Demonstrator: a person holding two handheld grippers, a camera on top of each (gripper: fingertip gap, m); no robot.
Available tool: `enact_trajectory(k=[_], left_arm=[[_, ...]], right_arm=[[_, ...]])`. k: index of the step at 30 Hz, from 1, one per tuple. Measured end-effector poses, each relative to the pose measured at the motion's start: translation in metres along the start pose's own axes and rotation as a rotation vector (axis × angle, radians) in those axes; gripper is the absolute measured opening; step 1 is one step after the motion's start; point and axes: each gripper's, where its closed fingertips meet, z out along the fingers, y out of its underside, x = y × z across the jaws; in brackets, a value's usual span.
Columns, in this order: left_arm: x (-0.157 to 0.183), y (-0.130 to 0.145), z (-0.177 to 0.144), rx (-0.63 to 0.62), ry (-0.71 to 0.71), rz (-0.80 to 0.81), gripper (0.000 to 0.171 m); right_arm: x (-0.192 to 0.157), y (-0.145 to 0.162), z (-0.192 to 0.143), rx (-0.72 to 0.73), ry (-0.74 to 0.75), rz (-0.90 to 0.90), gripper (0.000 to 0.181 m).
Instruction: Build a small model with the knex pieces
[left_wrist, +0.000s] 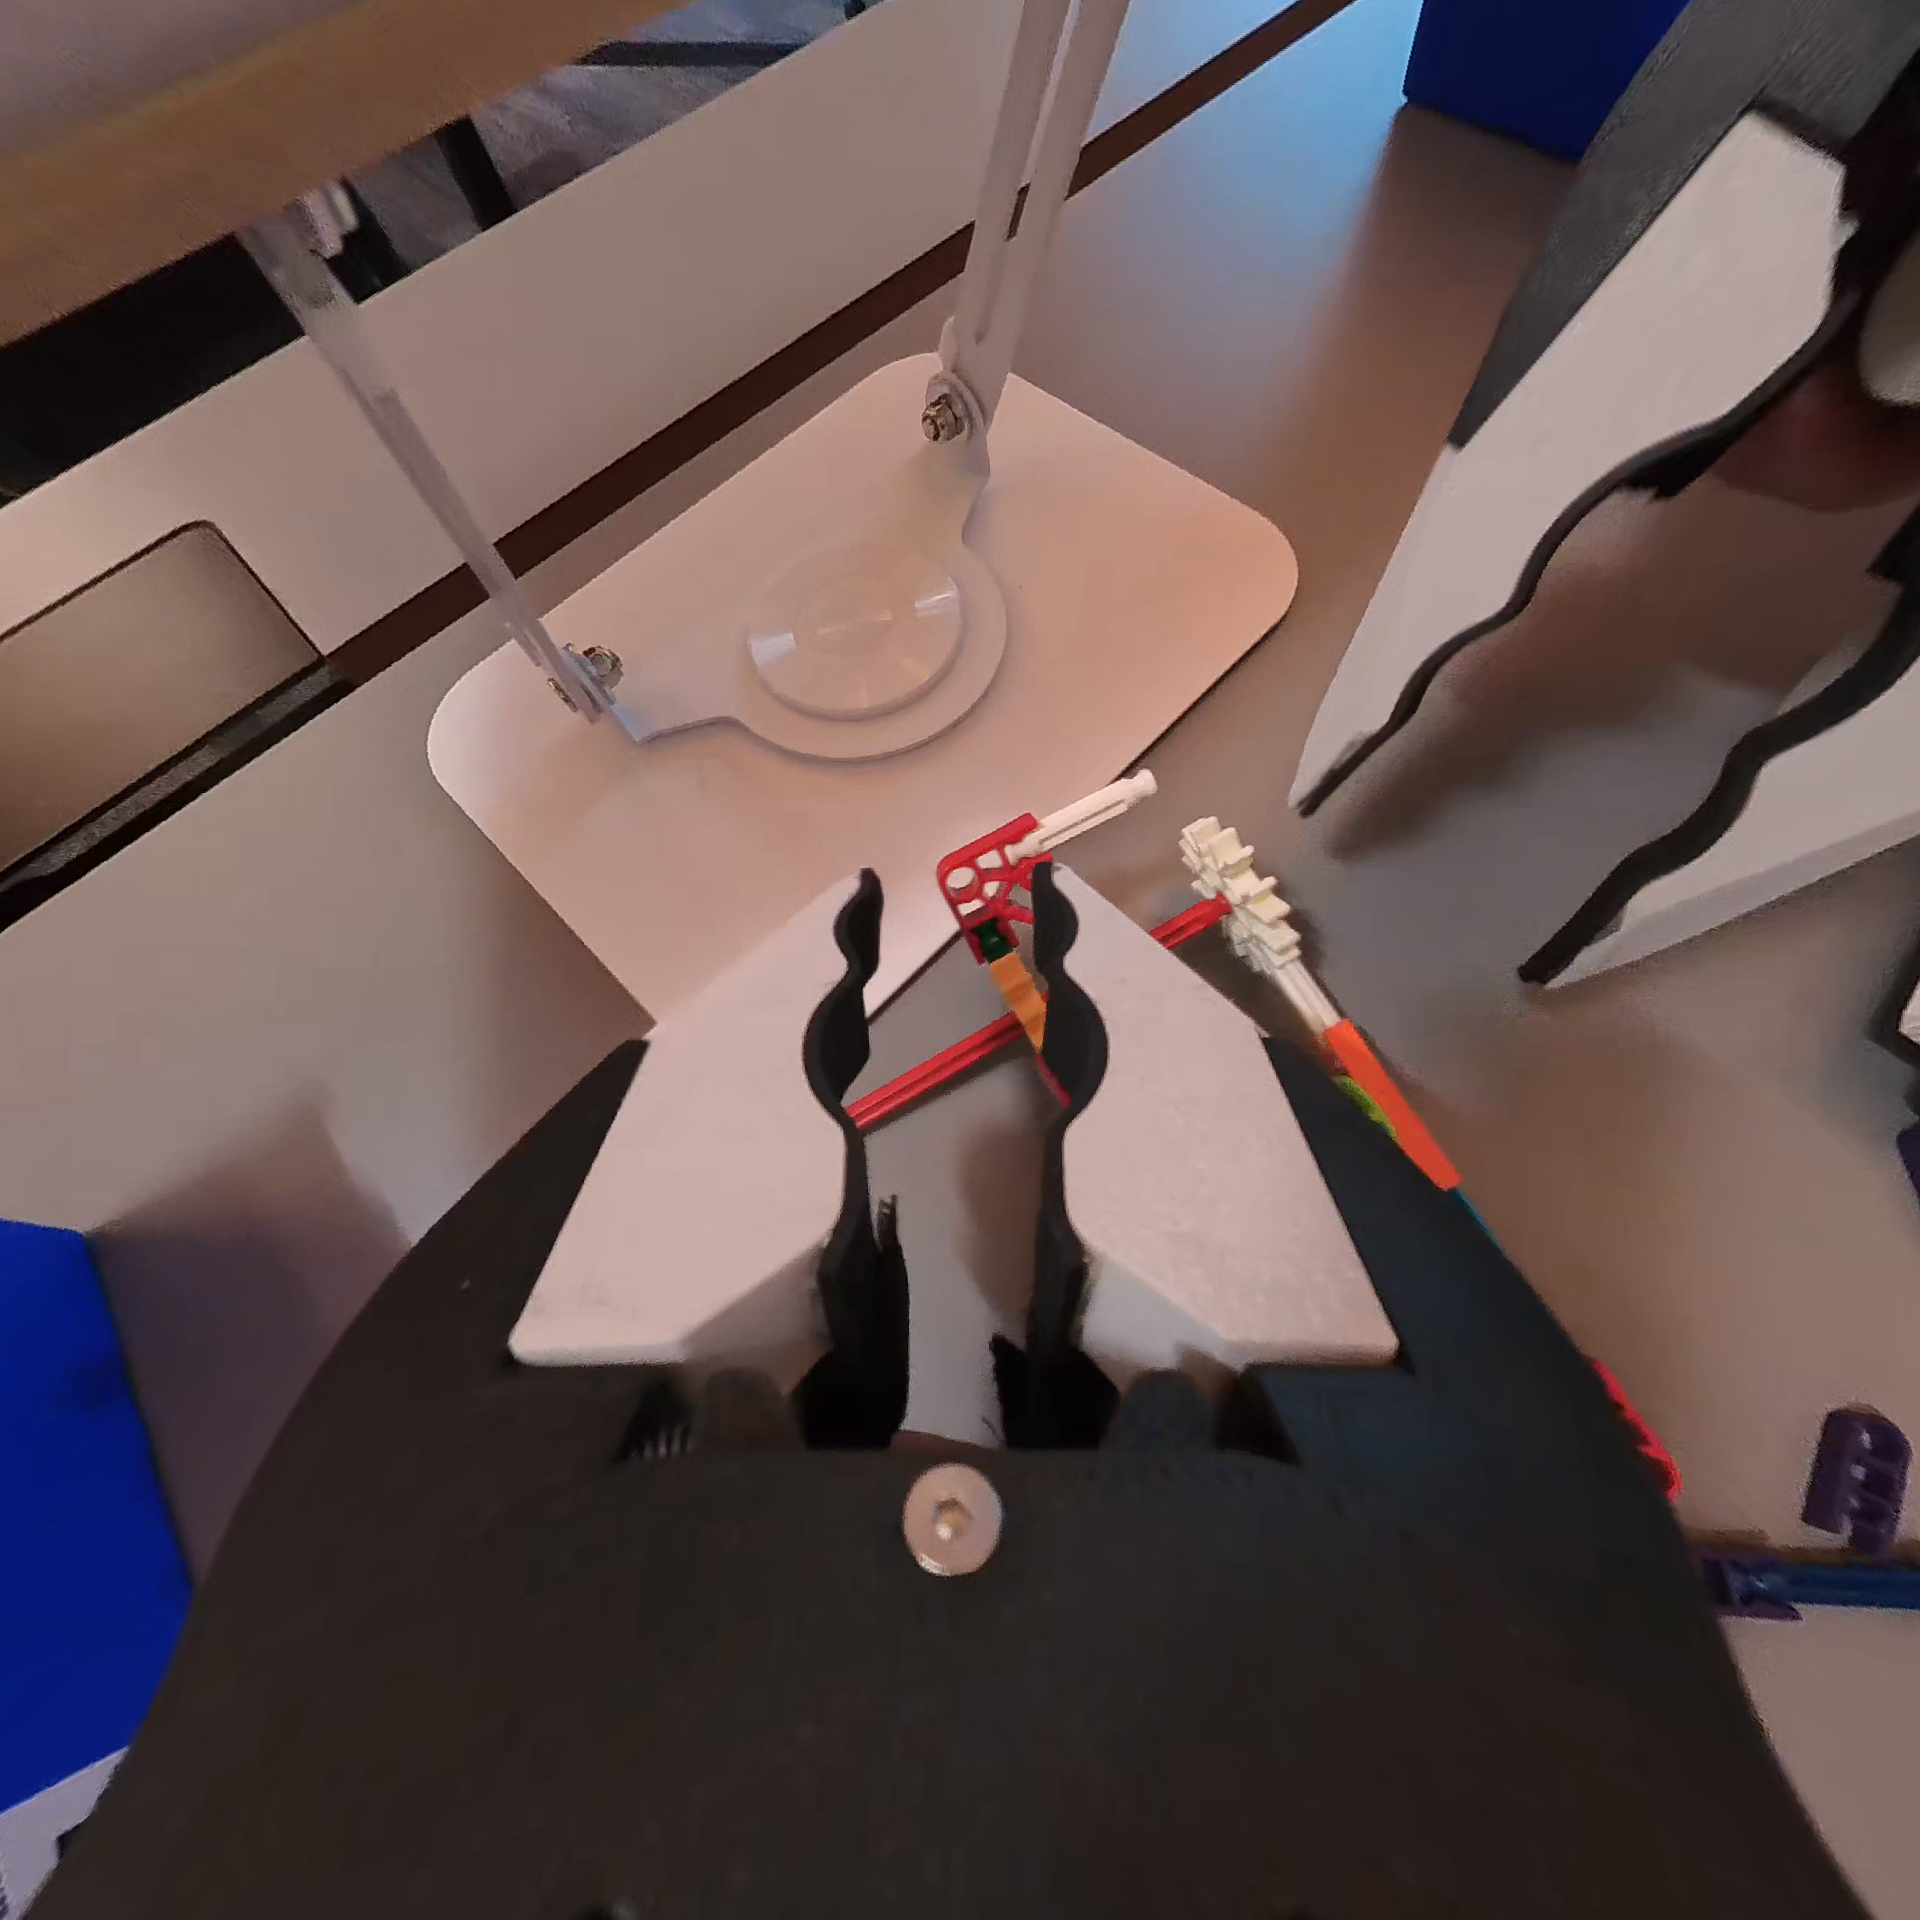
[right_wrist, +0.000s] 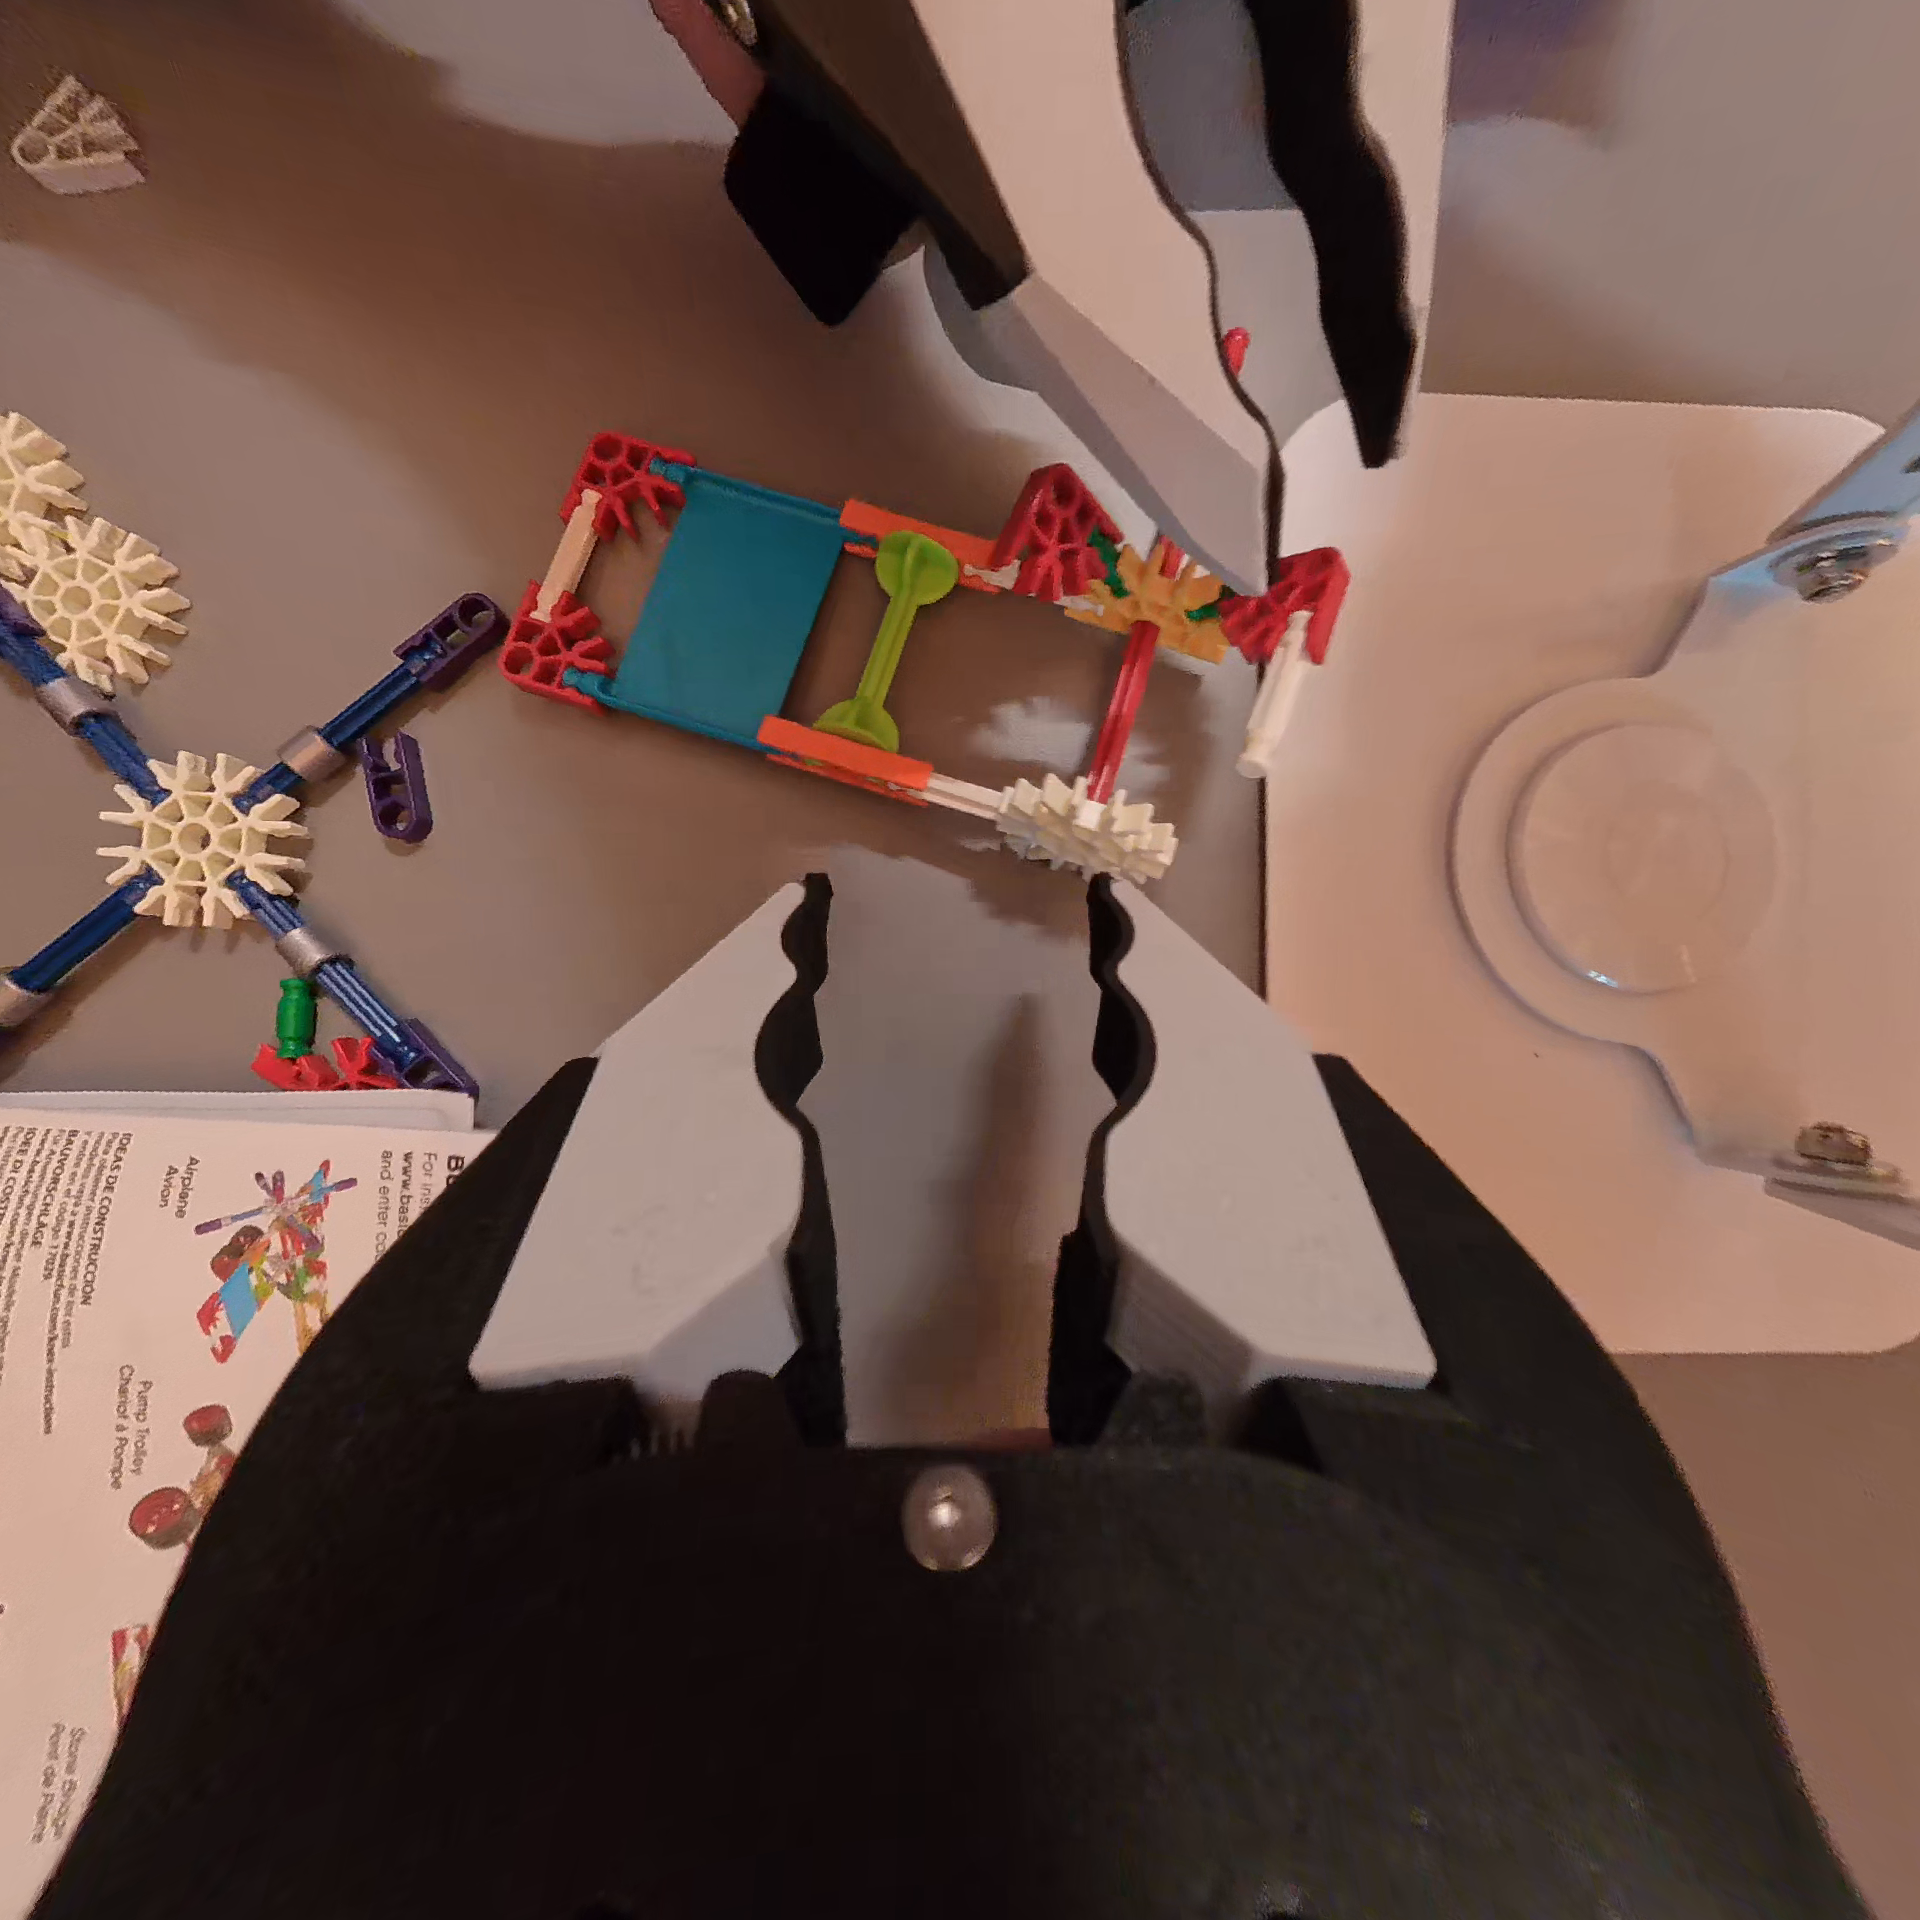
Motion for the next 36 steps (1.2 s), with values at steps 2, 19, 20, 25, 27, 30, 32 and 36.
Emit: enact_trajectory(k=[2,19,20,25,27,30,32,36], left_arm=[[-0.001,0.000,-0.001,0.008,-0.006,-0.001,0.027],[0.019,-0.076,-0.102,0.219,-0.125,0.265,0.020],[0.019,-0.080,-0.114,0.234,-0.140,0.278,0.020],[0.005,-0.081,-0.161,0.258,-0.223,0.308,0.021],[-0.008,-0.073,-0.175,0.239,-0.268,0.314,0.021],[-0.033,-0.056,-0.194,0.170,-0.346,0.328,0.022],[-0.049,-0.044,-0.206,0.124,-0.382,0.325,0.023],[-0.077,-0.031,-0.232,0.084,-0.449,0.307,0.024]], right_arm=[[0.004,-0.001,-0.006,0.010,0.019,0.003,0.049],[0.027,-0.008,-0.045,0.060,0.165,-0.037,0.015],[0.027,-0.009,-0.045,0.061,0.167,-0.036,0.016],[0.027,-0.007,-0.045,0.043,0.177,-0.043,0.022],[0.028,-0.005,-0.043,0.036,0.176,-0.041,0.023],[0.030,0.000,-0.039,0.014,0.178,-0.040,0.025],[0.029,0.002,-0.036,0.007,0.171,-0.038,0.025],[0.029,0.005,-0.032,-0.011,0.169,-0.045,0.027]])
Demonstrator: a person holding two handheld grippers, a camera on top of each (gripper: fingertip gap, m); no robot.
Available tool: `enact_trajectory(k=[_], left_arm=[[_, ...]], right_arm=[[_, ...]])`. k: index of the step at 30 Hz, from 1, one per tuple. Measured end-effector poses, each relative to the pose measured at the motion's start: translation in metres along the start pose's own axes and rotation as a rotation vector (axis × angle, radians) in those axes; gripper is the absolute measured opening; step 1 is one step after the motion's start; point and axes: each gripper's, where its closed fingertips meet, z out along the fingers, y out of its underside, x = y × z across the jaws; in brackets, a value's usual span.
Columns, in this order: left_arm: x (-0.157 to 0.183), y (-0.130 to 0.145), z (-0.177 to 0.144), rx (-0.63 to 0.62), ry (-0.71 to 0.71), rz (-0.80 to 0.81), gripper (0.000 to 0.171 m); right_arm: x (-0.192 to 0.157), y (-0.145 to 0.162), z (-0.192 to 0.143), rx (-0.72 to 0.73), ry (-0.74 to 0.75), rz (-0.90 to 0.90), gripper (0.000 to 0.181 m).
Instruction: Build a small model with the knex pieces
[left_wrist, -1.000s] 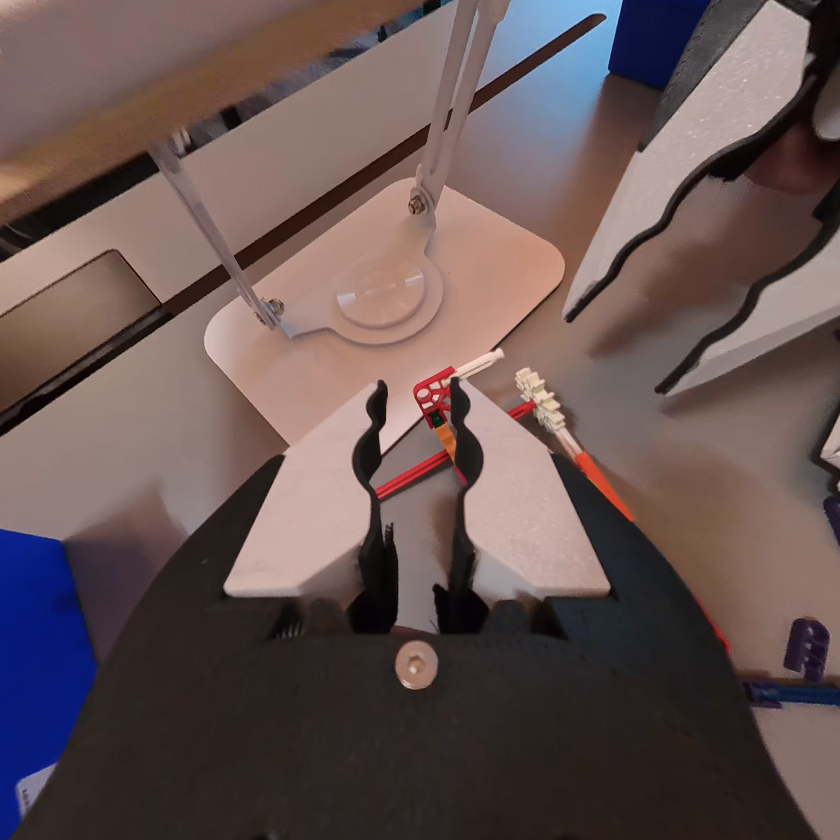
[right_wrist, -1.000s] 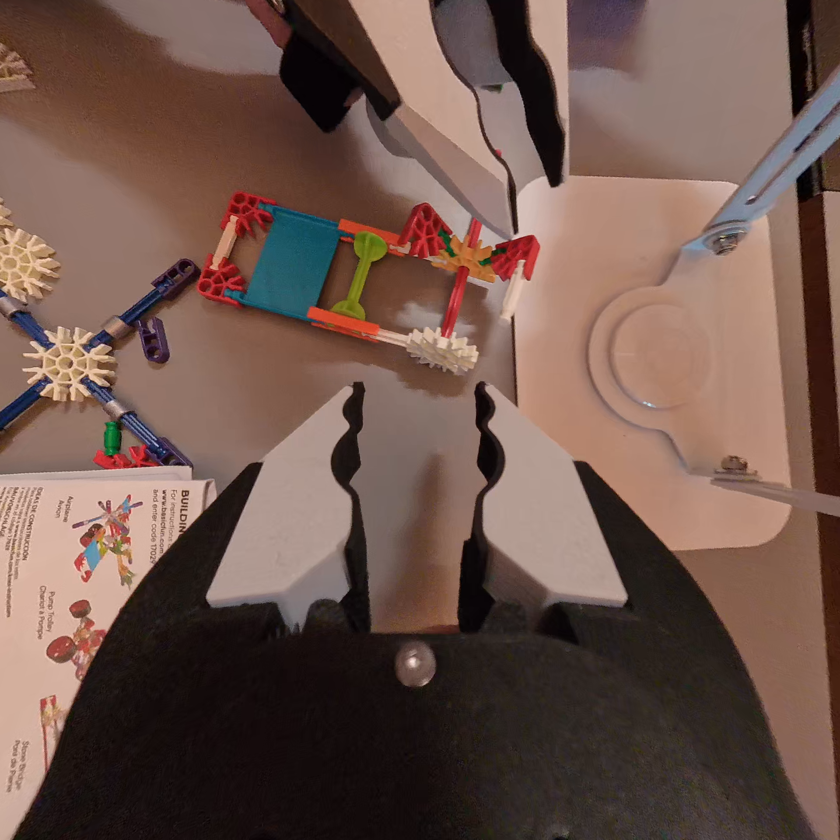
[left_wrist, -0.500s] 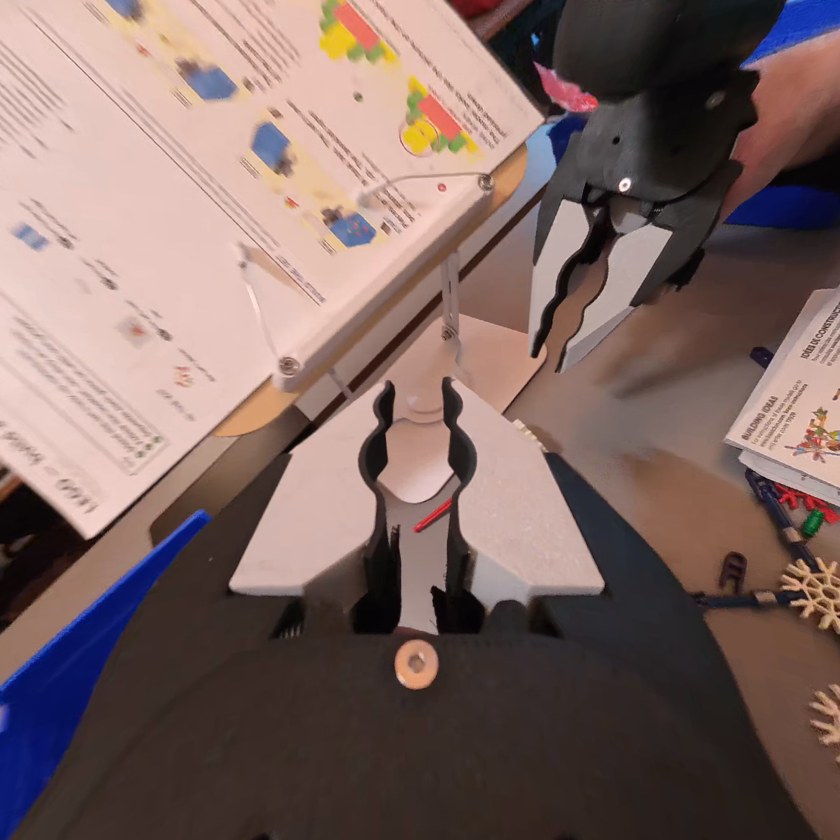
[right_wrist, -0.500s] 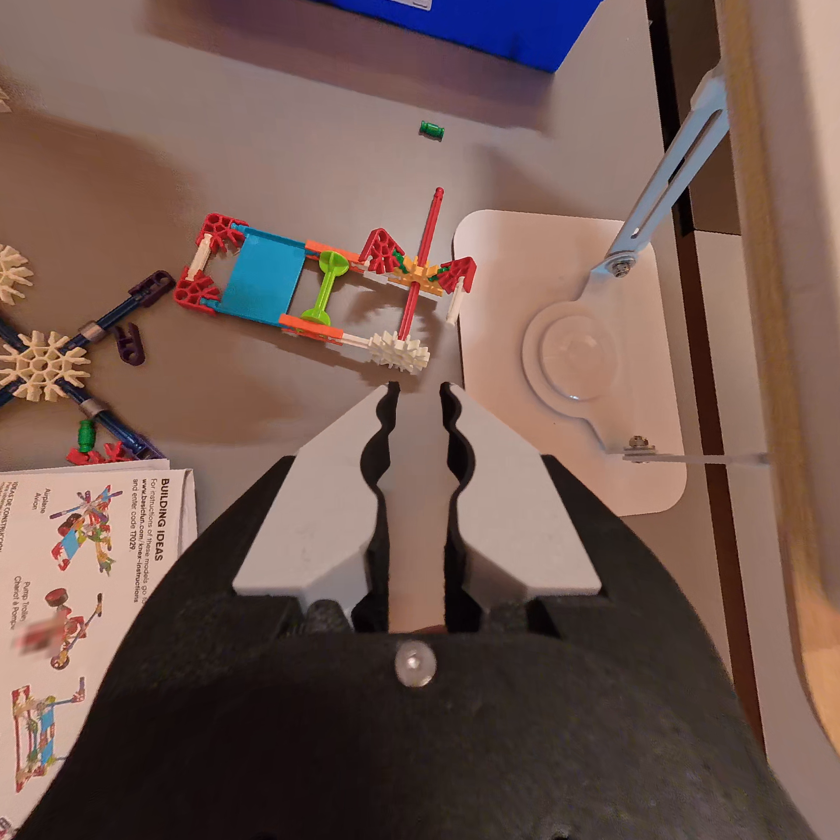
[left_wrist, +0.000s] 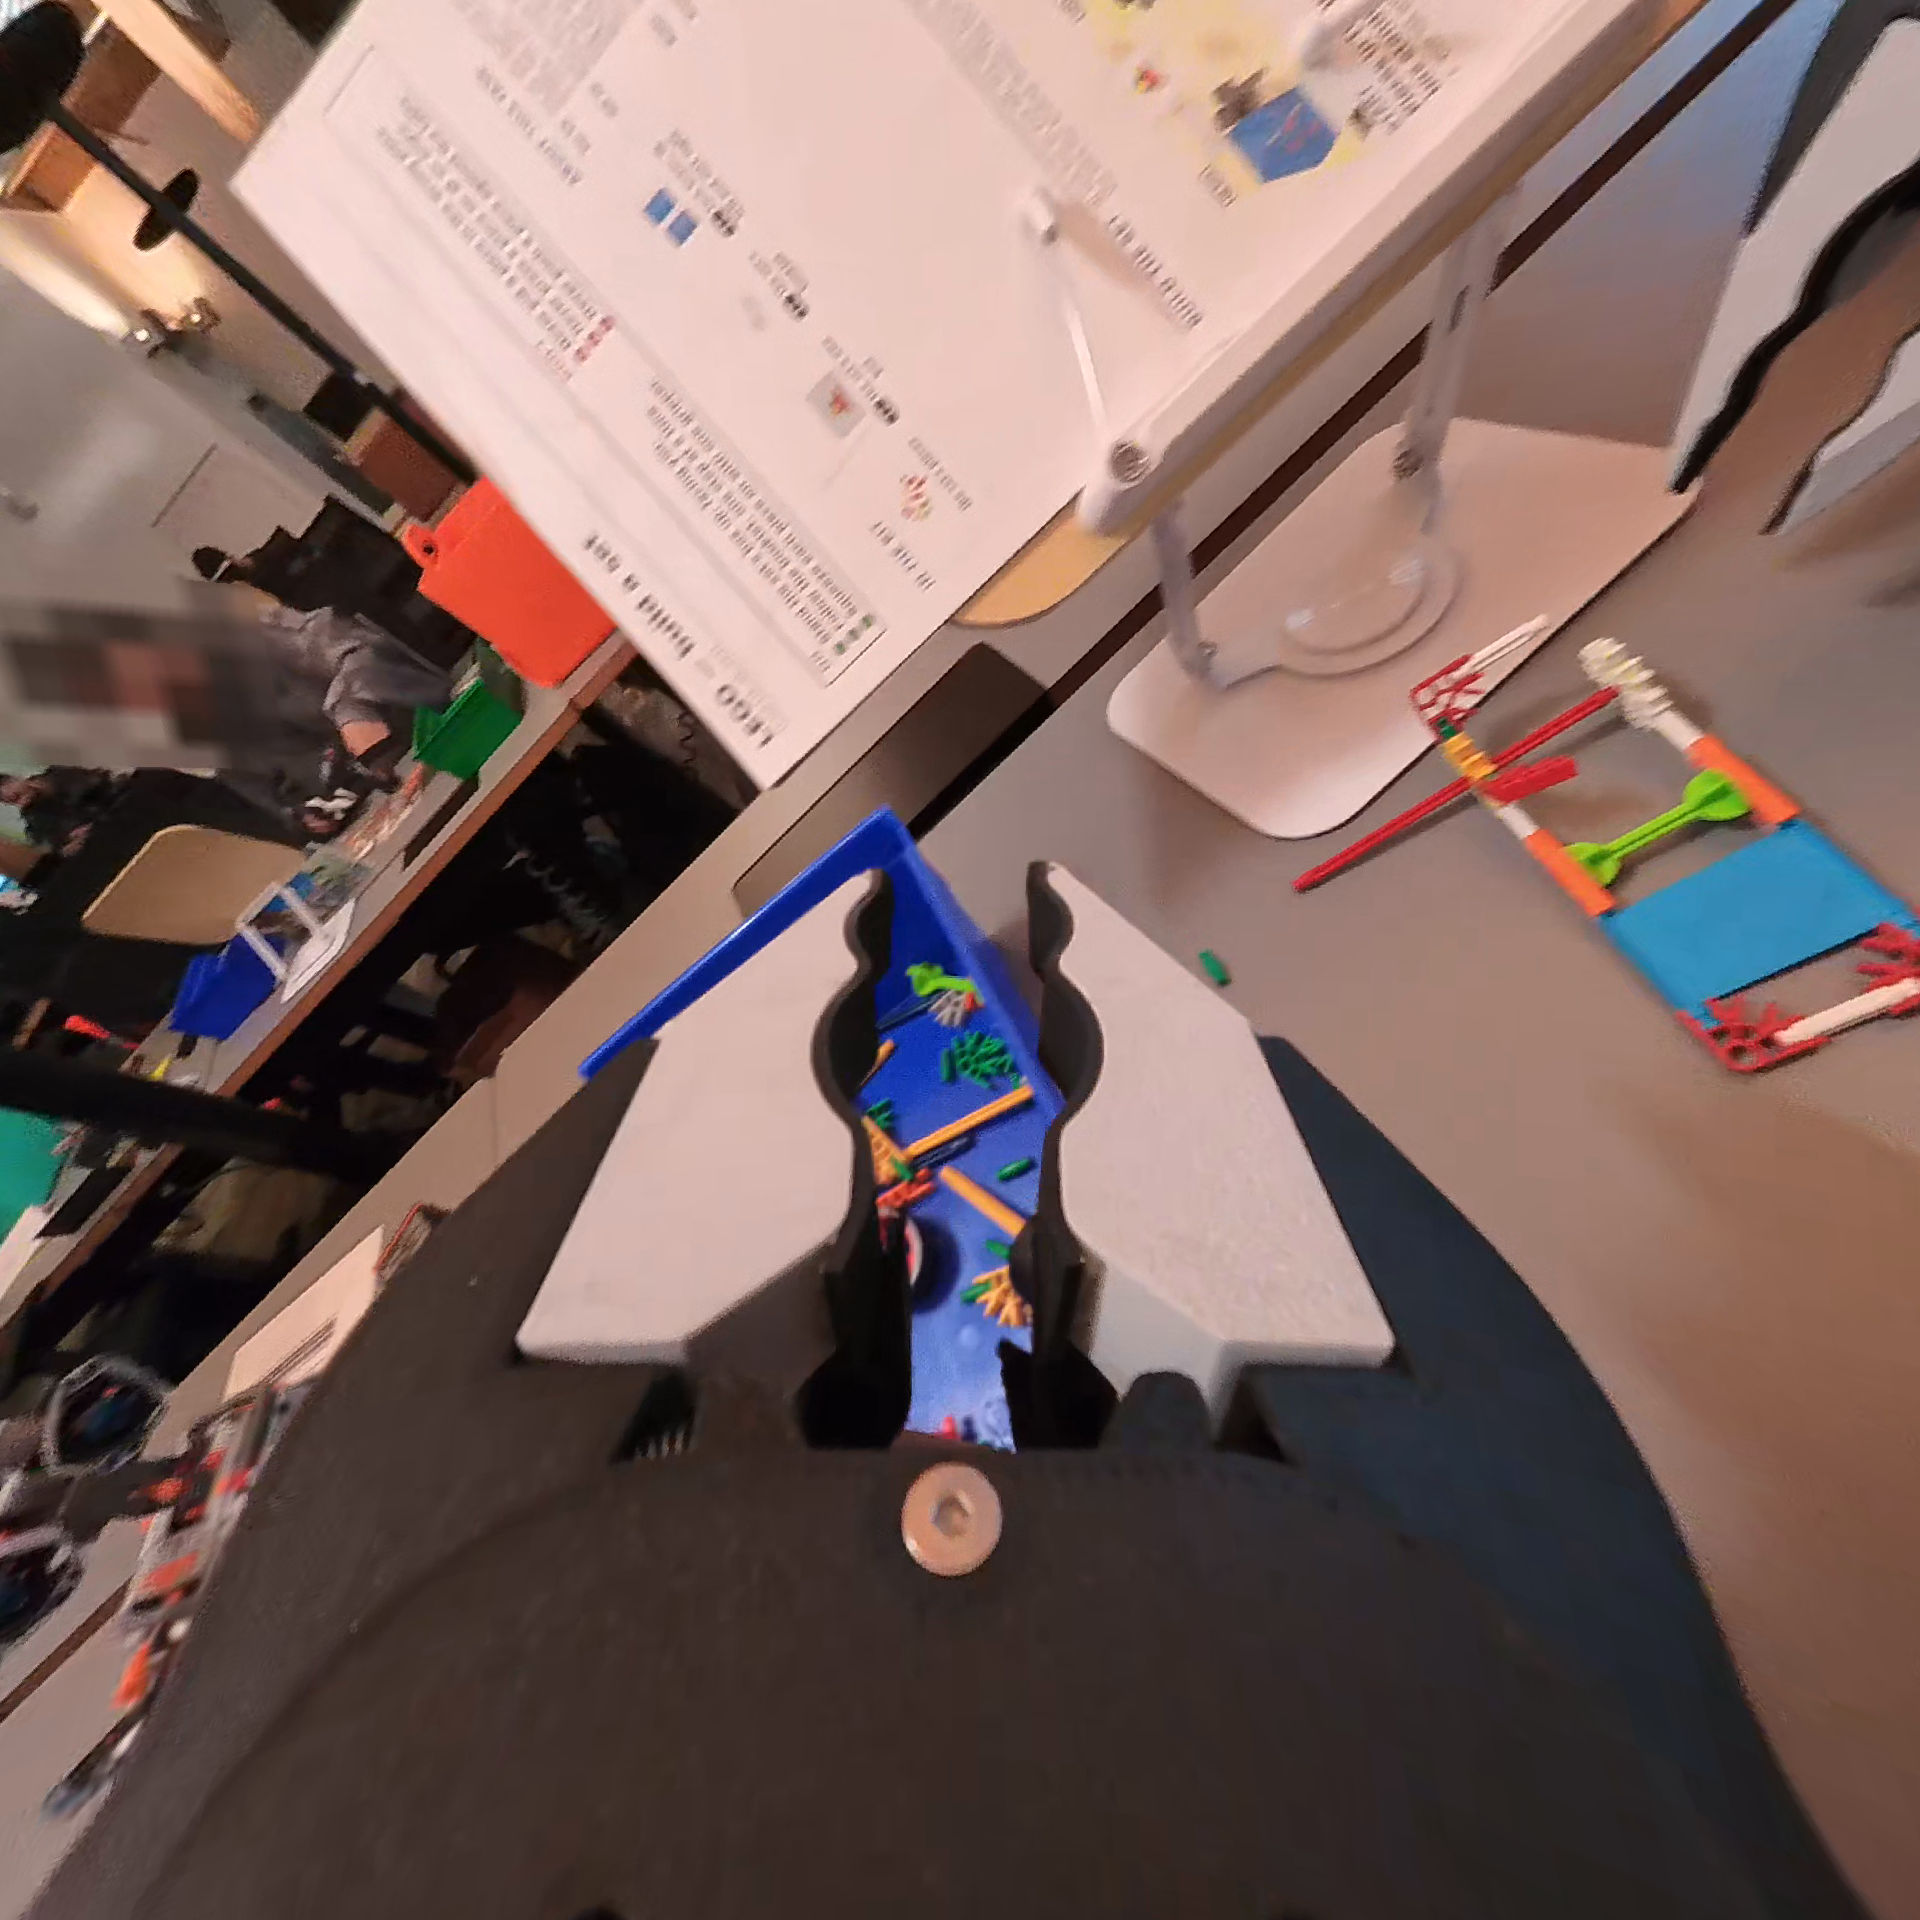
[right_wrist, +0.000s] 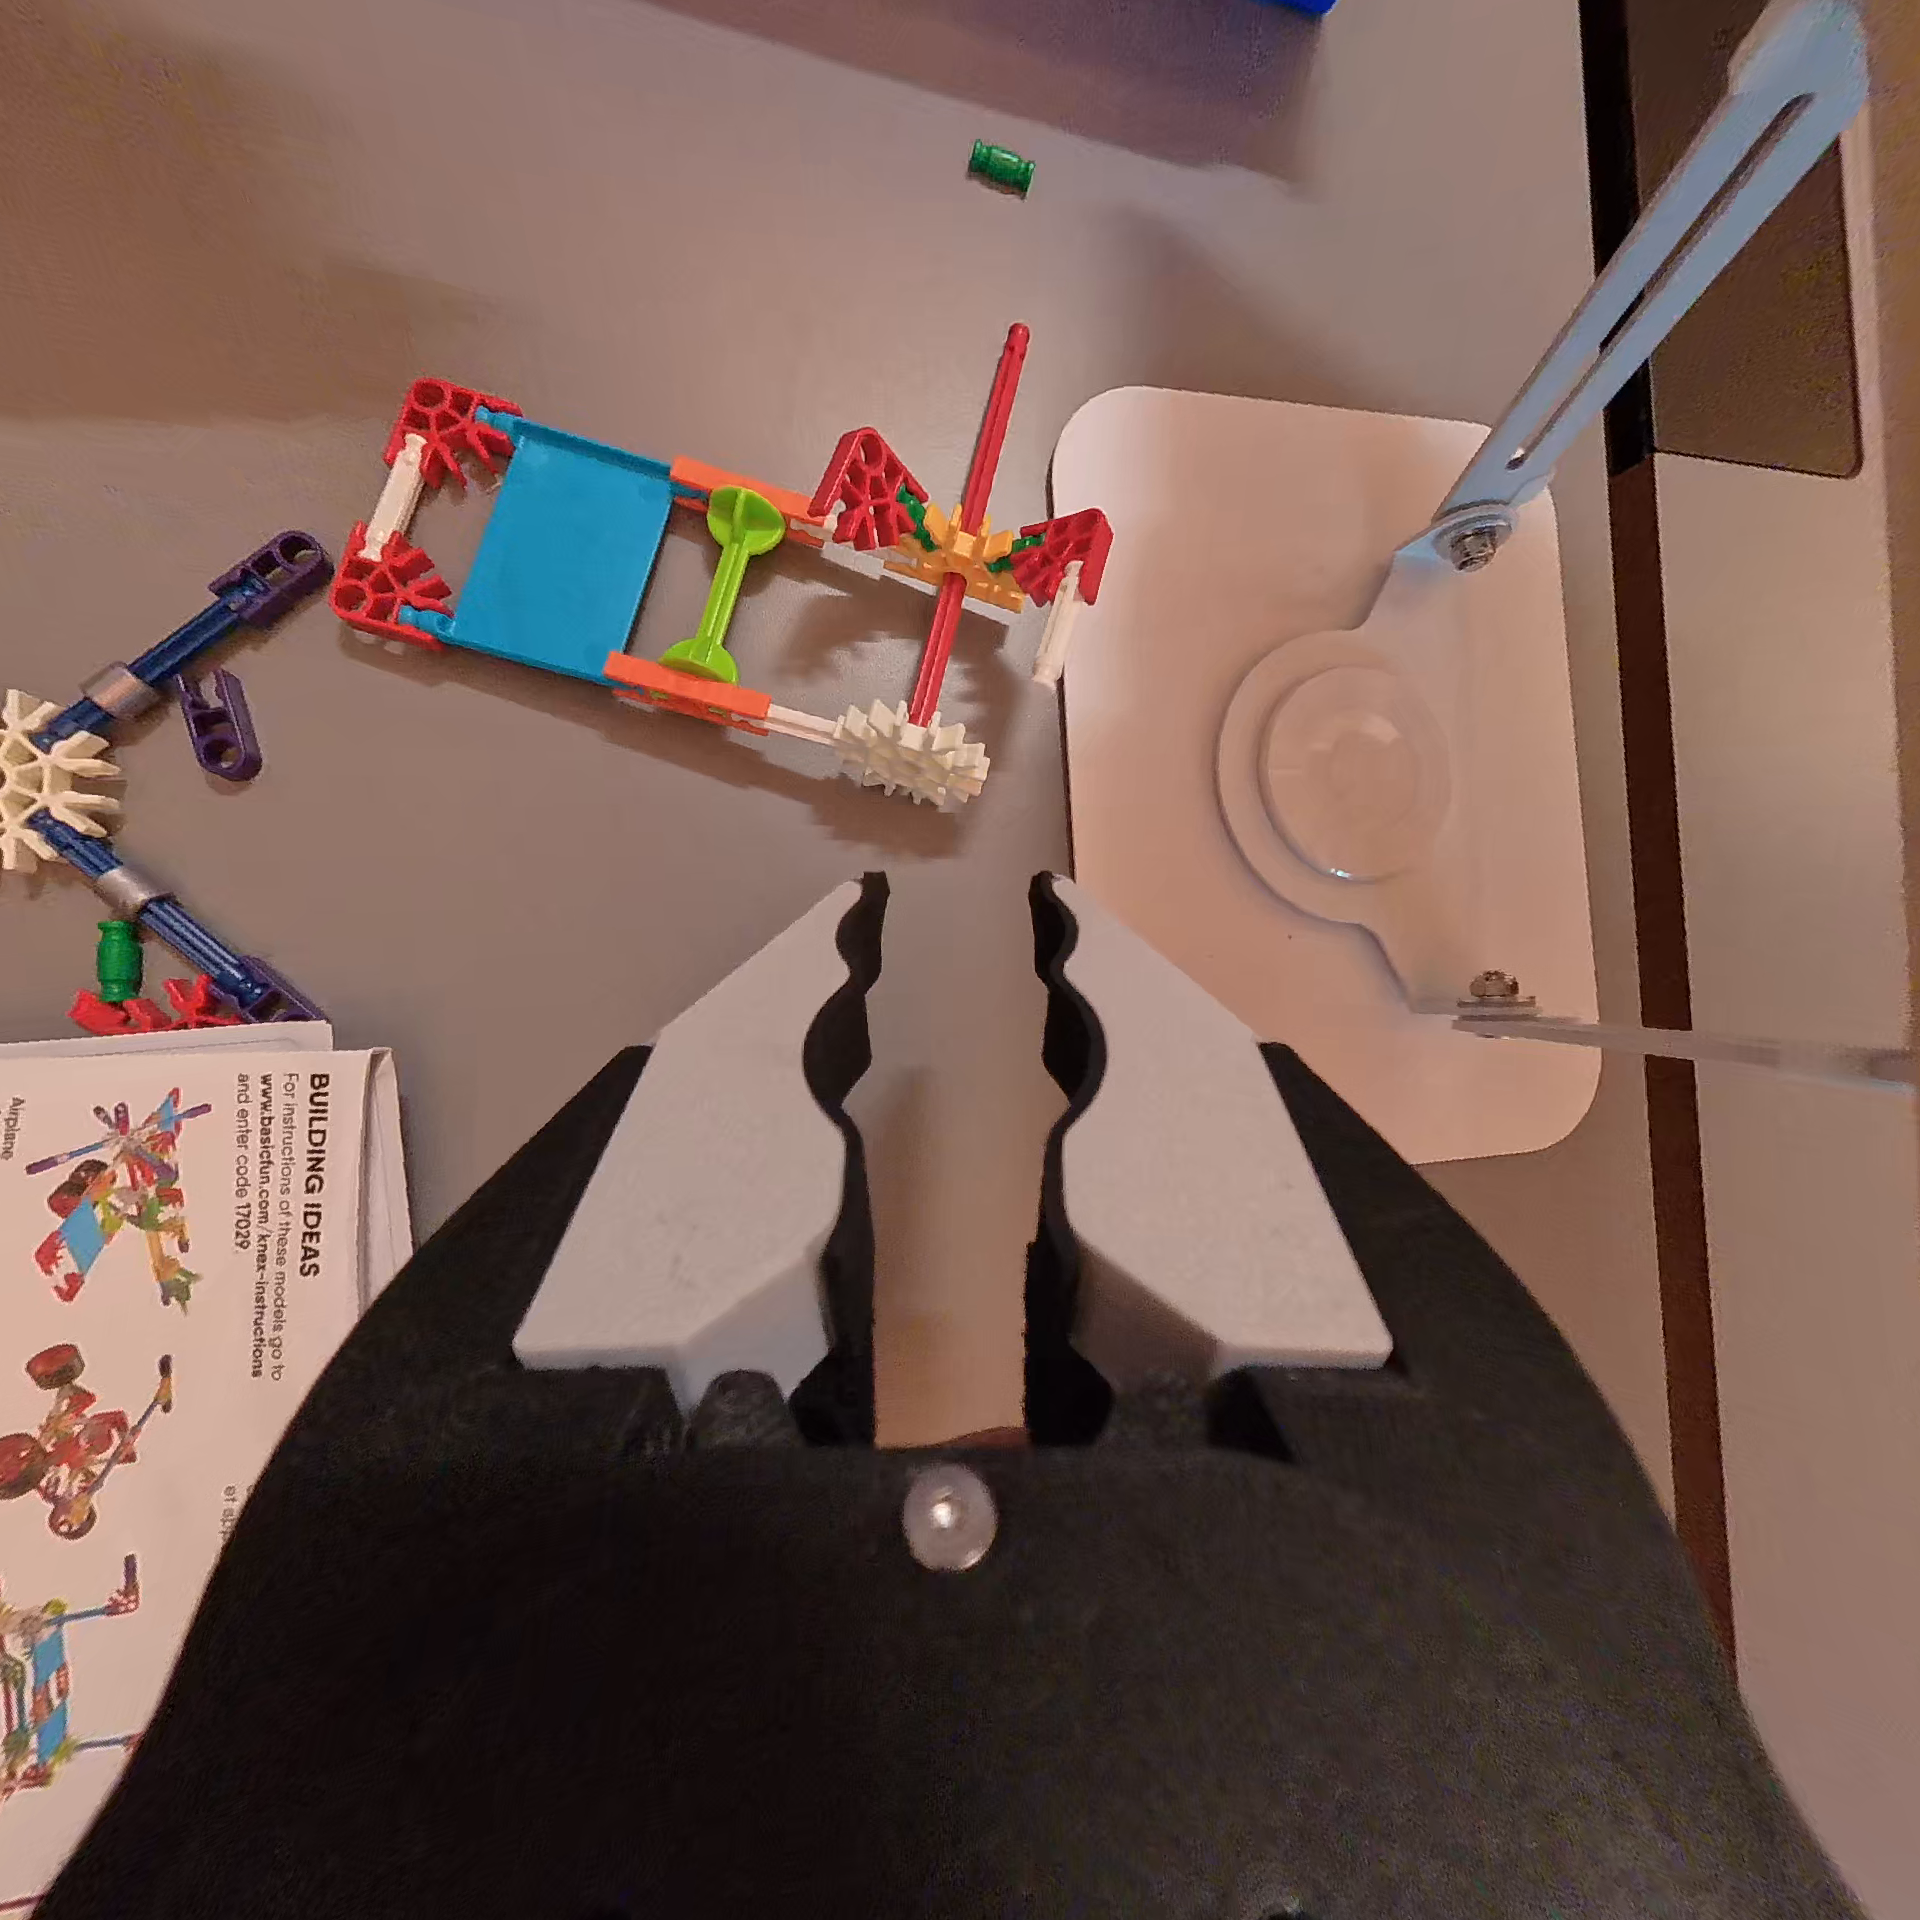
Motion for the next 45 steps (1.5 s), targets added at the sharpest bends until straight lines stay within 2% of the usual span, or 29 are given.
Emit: enact_trajectory(k=[7,15,18,22,27,33,35,39,42,43,44,45], left_arm=[[-0.042,0.050,-0.013,-0.139,-0.082,-0.007,0.026],[-0.067,0.107,-0.013,-0.278,-0.100,-0.014,0.023],[-0.073,0.130,-0.007,-0.340,-0.058,-0.023,0.018],[-0.076,0.162,0.002,-0.445,-0.001,-0.025,0.012],[-0.059,0.216,0.011,-0.661,0.138,-0.013,0.015],[-0.047,0.272,0.012,-0.922,0.192,-0.108,0.022],[-0.046,0.284,0.015,-0.963,0.178,-0.168,0.025],[-0.042,0.295,0.018,-0.992,0.160,-0.244,0.018],[-0.045,0.298,0.019,-1.003,0.121,-0.242,0.019],[-0.046,0.298,0.020,-0.999,0.116,-0.234,0.017],[-0.044,0.297,0.021,-0.985,0.119,-0.240,0.001],[-0.039,0.298,0.022,-0.975,0.137,-0.246,0.002]], right_arm=[[-0.001,0.001,0.004,-0.004,0.000,-0.004,0.030],[-0.001,0.004,0.007,-0.013,-0.004,-0.007,0.031],[-0.002,0.005,0.008,-0.015,-0.008,-0.009,0.031],[-0.003,0.006,0.012,-0.019,-0.017,-0.008,0.031],[-0.006,0.011,0.018,-0.037,-0.032,-0.007,0.031],[-0.007,0.015,0.025,-0.052,-0.045,-0.004,0.031],[-0.008,0.015,0.026,-0.054,-0.046,-0.005,0.031],[-0.007,0.012,0.022,-0.044,-0.040,-0.008,0.031],[-0.007,0.010,0.020,-0.037,-0.036,-0.011,0.031],[-0.007,0.009,0.019,-0.036,-0.035,-0.013,0.031],[-0.007,0.008,0.018,-0.035,-0.033,-0.015,0.031],[-0.007,0.008,0.017,-0.033,-0.032,-0.017,0.031]])
